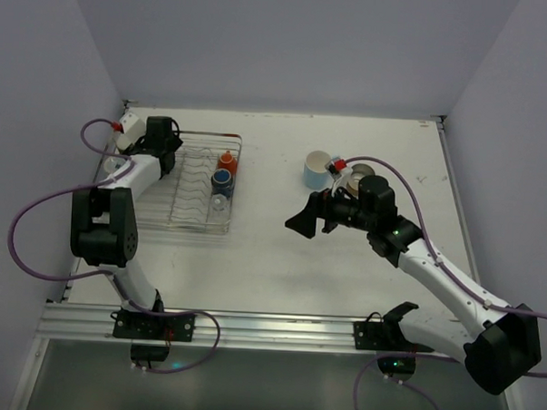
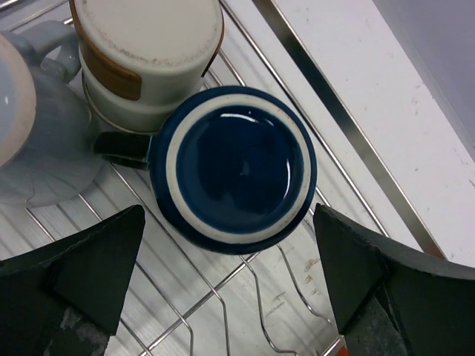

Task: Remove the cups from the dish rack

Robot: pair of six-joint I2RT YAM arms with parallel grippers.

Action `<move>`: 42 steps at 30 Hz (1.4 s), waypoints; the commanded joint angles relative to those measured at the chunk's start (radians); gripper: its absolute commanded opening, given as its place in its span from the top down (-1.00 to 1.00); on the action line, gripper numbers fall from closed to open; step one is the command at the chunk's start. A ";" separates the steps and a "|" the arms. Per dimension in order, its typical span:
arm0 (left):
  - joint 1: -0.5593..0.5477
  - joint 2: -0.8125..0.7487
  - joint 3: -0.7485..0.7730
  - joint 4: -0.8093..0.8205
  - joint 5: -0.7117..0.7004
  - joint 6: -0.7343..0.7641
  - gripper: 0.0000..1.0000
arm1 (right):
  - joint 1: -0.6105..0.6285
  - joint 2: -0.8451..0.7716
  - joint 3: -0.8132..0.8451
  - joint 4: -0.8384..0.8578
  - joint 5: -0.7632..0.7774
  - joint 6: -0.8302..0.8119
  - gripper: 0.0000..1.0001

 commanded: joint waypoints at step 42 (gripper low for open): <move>0.060 -0.354 -0.215 0.169 0.115 0.155 1.00 | 0.115 0.093 0.080 0.264 0.067 0.167 -0.94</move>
